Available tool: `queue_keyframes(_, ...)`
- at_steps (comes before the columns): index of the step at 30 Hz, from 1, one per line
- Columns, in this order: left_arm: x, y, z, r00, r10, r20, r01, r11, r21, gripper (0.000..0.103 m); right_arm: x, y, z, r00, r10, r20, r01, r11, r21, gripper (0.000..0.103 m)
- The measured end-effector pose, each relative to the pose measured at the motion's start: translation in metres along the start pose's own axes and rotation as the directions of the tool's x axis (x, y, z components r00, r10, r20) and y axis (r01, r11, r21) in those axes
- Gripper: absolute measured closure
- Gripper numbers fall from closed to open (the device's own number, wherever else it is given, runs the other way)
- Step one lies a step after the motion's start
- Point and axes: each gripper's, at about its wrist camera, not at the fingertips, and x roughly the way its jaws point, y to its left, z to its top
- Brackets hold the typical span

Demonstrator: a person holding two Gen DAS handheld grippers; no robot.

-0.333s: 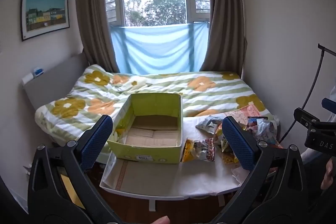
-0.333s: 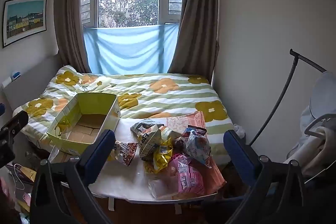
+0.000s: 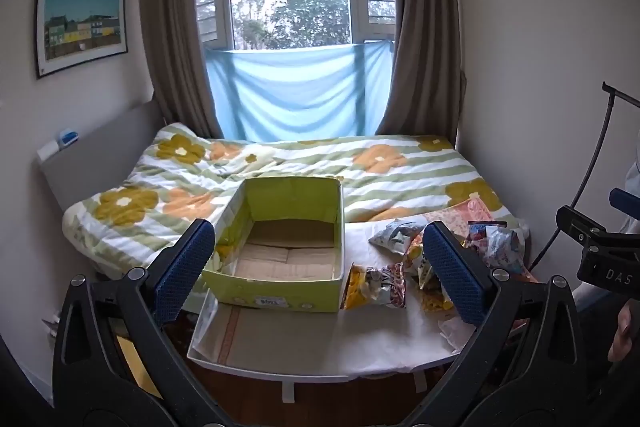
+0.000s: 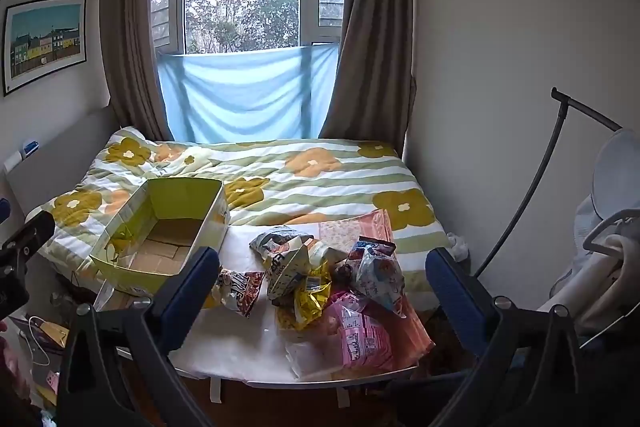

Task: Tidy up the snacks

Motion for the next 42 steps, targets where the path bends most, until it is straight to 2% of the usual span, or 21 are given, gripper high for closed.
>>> queue_keyframes(42,0.004,0.001,-0.009,0.999,0.011,-0.037,-0.011,1.0,-0.009,0.0,0.007,-0.002,-0.008,0.999,0.018,-0.035,-0.018,1.0,0.0,0.0)
